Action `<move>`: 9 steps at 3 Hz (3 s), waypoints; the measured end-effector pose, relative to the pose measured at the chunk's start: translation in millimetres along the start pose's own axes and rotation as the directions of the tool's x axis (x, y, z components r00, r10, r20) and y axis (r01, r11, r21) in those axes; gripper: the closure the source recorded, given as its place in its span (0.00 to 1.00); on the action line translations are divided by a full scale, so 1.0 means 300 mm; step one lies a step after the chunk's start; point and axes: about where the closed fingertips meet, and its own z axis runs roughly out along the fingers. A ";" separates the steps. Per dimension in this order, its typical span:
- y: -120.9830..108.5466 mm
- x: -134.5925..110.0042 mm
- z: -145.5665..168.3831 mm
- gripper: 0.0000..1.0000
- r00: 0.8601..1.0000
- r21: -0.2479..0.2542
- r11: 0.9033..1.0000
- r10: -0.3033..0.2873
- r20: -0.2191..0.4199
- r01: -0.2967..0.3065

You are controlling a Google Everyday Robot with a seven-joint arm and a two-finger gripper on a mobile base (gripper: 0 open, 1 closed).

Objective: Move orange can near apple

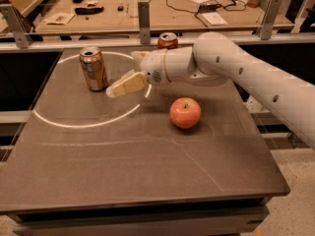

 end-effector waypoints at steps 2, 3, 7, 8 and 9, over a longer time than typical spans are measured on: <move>-0.067 0.012 0.088 0.00 0.999 0.020 1.000 -0.021 -0.024 0.021; -0.075 0.004 0.129 0.00 0.999 0.035 0.999 0.006 -0.044 -0.004; -0.003 -0.083 0.306 0.18 0.999 -0.038 0.999 0.035 0.032 -0.033; 0.017 -0.099 0.328 0.41 0.998 -0.068 0.998 0.021 0.067 -0.016; 0.021 -0.128 0.328 0.65 0.993 -0.084 0.996 -0.004 0.115 0.014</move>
Offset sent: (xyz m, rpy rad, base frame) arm 0.0449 0.0204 -0.0153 -0.0716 -0.0008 -0.0764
